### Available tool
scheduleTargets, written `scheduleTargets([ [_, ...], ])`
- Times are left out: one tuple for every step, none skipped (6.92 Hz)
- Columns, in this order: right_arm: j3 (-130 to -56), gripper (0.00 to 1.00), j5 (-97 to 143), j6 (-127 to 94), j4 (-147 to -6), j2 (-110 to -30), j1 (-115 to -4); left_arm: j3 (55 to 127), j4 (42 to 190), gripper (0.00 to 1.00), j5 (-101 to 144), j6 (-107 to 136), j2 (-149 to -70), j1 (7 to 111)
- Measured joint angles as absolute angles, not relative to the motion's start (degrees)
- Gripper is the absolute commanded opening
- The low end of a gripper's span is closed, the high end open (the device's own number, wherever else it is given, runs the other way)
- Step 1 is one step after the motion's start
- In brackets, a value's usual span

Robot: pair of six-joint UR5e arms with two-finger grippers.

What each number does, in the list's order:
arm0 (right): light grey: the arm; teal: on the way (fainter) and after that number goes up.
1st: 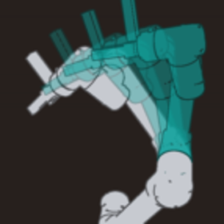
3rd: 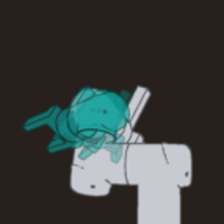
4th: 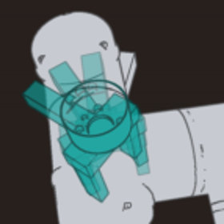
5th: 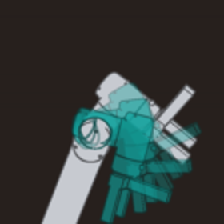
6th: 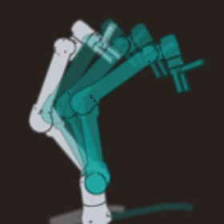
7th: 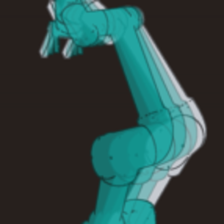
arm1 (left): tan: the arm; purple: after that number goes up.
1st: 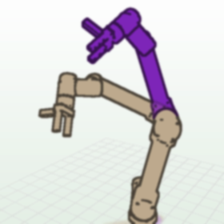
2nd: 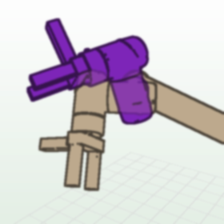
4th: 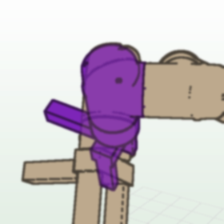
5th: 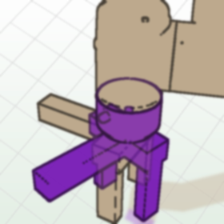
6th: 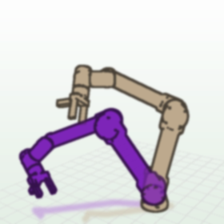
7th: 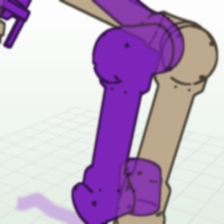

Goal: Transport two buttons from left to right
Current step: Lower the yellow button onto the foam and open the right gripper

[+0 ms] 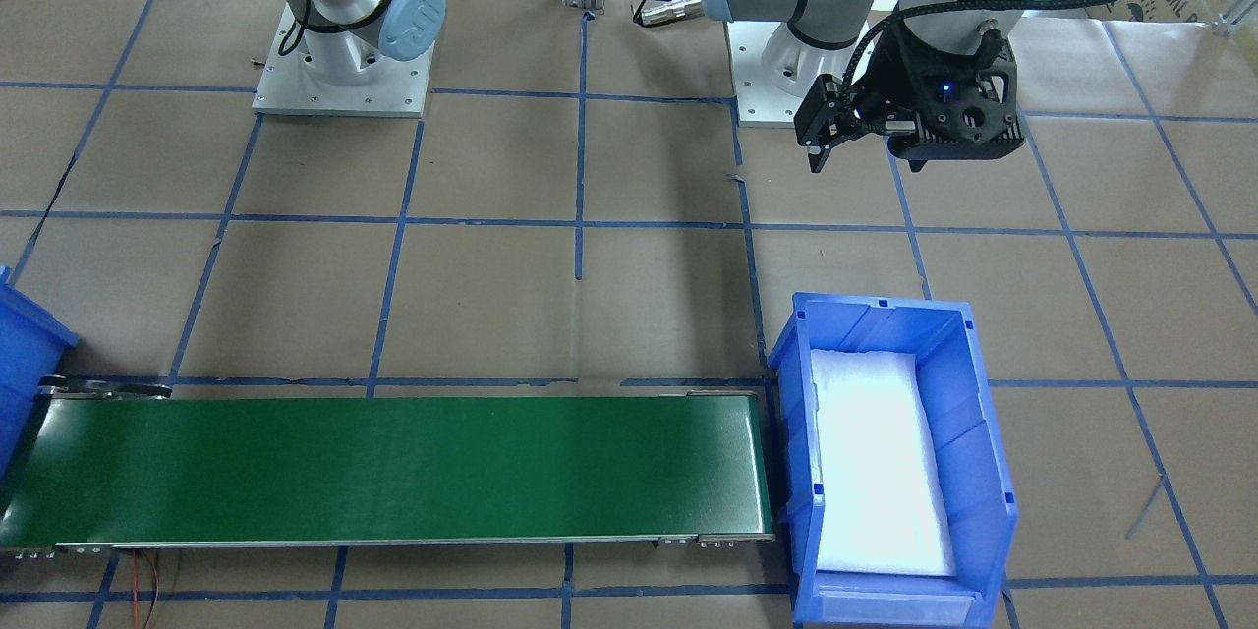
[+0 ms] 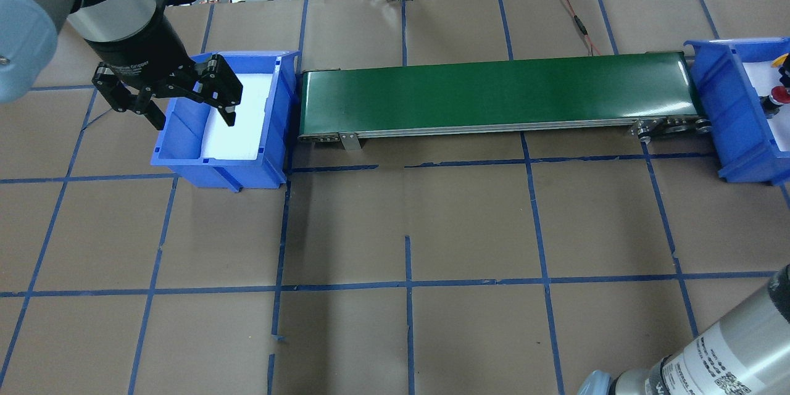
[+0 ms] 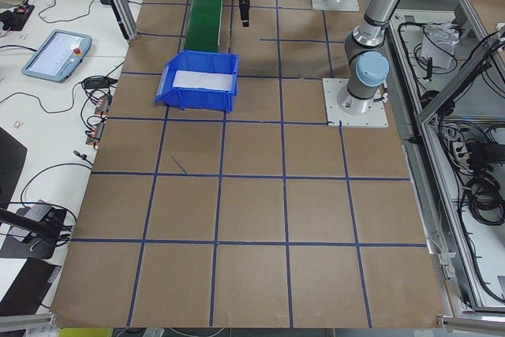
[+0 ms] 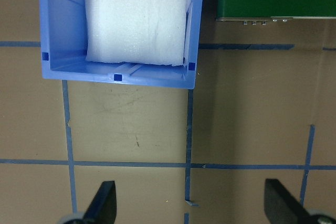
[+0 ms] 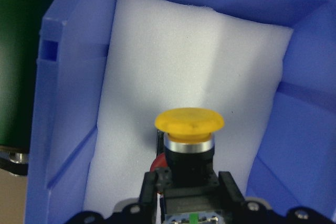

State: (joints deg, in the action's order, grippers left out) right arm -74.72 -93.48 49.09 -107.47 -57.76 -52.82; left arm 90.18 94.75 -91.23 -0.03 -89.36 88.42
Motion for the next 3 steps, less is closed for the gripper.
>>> scheduleTargets([
  [-75.08,0.31,-93.39,49.04,-107.49,-57.77,-52.82,90.18,94.77,1.0,-91.23,0.04,-89.33,88.42],
  [-75.26,0.61,-93.36,48.97,-107.51,-57.8,-52.82,90.18,94.8,1.0,-91.23,0.07,-89.31,88.42],
  [-75.38,0.79,-93.32,49.0,-107.9,-57.82,-52.82,90.18,94.82,1.0,-91.23,0.08,-89.3,88.42],
])
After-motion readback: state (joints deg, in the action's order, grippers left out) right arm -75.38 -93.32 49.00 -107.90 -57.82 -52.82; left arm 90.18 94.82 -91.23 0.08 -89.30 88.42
